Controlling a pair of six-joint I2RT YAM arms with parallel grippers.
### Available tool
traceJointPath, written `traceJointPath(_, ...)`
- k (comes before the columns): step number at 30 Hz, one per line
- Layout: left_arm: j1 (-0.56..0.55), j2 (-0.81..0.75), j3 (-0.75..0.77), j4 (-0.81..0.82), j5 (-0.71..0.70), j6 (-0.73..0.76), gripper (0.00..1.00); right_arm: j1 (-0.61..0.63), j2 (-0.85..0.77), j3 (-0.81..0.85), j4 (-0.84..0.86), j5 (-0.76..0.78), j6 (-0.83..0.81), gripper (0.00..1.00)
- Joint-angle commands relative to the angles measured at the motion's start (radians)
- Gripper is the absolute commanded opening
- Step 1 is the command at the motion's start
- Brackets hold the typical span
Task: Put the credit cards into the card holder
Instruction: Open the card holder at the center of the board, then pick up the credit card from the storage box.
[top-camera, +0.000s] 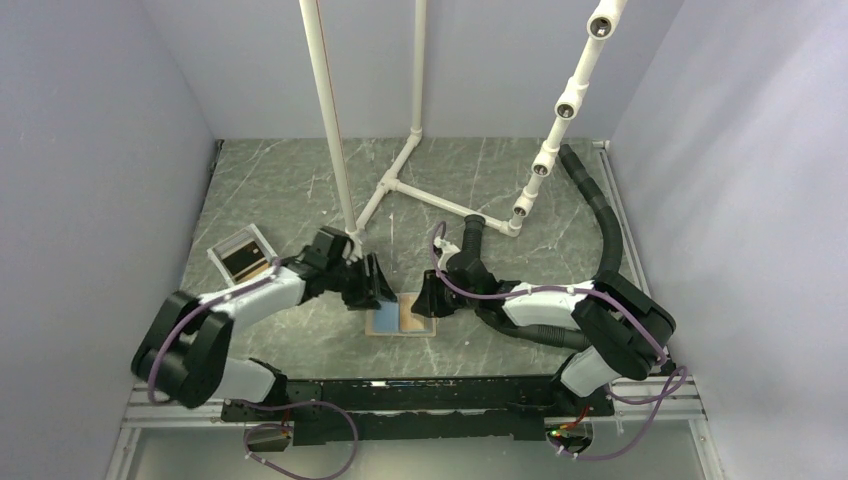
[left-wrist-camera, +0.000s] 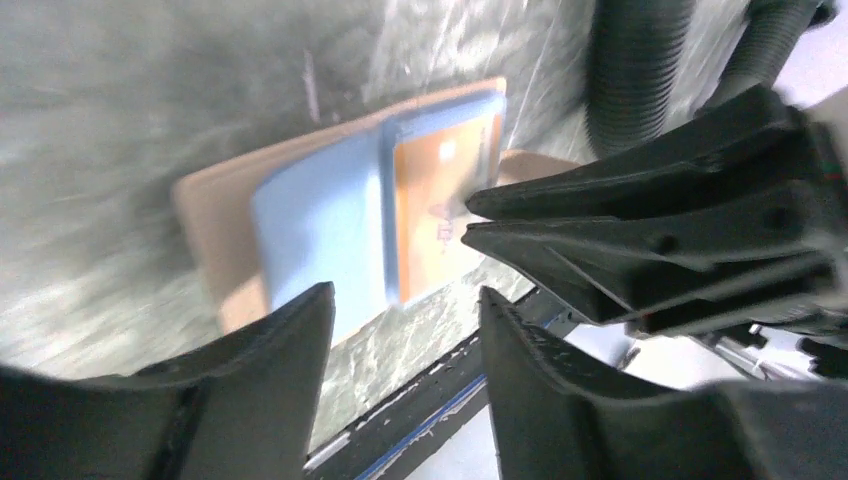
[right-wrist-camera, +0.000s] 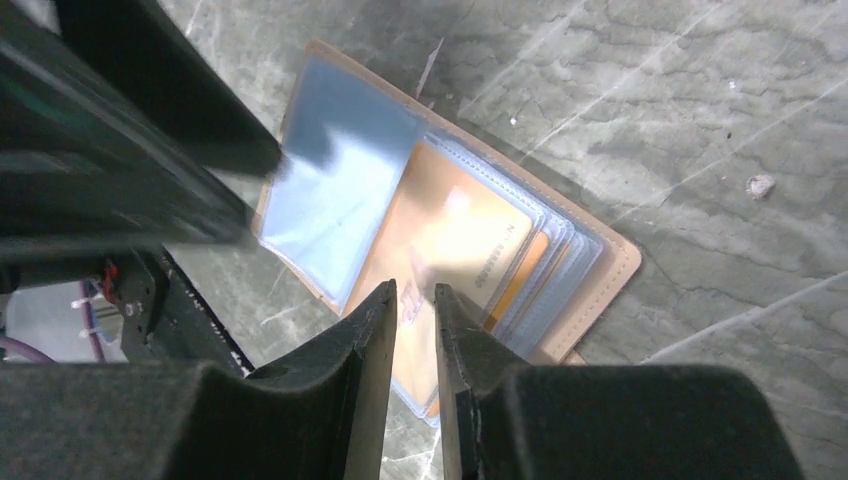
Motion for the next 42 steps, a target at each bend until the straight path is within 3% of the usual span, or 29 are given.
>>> traceJointPath(1, 0.164, -0.206, 0.119, -0.328, -0.010, 0.059, 0.69, -0.006, 0.007, 0.018, -0.238, 0.110, -0.110, 0.25)
traceJointPath(6, 0.363, -0.337, 0.317, -0.696, -0.192, 0.179, 0.85, -0.006, -0.007, 0.061, -0.290, 0.116, -0.209, 0.25)
traceJointPath(9, 0.477, -0.276, 0.485, -0.866, -0.351, 0.257, 0.98, -0.006, -0.028, 0.086, -0.304, 0.099, -0.250, 0.26)
traceJointPath(12, 0.555, -0.164, 0.632, -0.962, -0.584, 0.339, 0.99, -0.008, -0.051, 0.103, -0.310, 0.058, -0.281, 0.27)
traceJointPath(15, 0.590, -0.078, 0.720, -0.971, -0.740, 0.469, 0.99, -0.010, -0.076, 0.097, -0.291, 0.007, -0.292, 0.27)
traceJointPath(20, 0.646, -0.061, 0.627, -0.694, -0.900, 0.888, 1.00, 0.032, -0.148, 0.086, -0.277, -0.003, -0.307, 0.30)
traceJointPath(24, 0.769, -0.014, 0.697, -0.669, -0.745, 1.027, 1.00, 0.089, -0.239, 0.060, -0.266, 0.045, -0.328, 0.34)
traceJointPath(27, 0.795, -0.029, 0.641, -0.548, -0.745, 1.141, 0.99, 0.110, -0.294, 0.026, -0.244, 0.057, -0.327, 0.36)
traceJointPath(30, 0.800, -0.066, 0.564, -0.424, -0.631, 1.330, 0.99, 0.135, -0.344, 0.005, -0.239, 0.079, -0.333, 0.37)
traceJointPath(33, 0.801, -0.031, 0.606, -0.443, -0.537, 1.428, 1.00, 0.153, -0.384, -0.022, -0.220, 0.089, -0.333, 0.38)
traceJointPath(37, 0.803, 0.085, 0.653, -0.547, -0.499, 1.511, 0.96, 0.169, -0.414, -0.034, -0.224, 0.112, -0.334, 0.39)
traceJointPath(42, 0.802, 0.138, 0.593, -0.437, -0.457, 1.496, 0.95, 0.178, -0.413, -0.035, -0.229, 0.123, -0.335, 0.40)
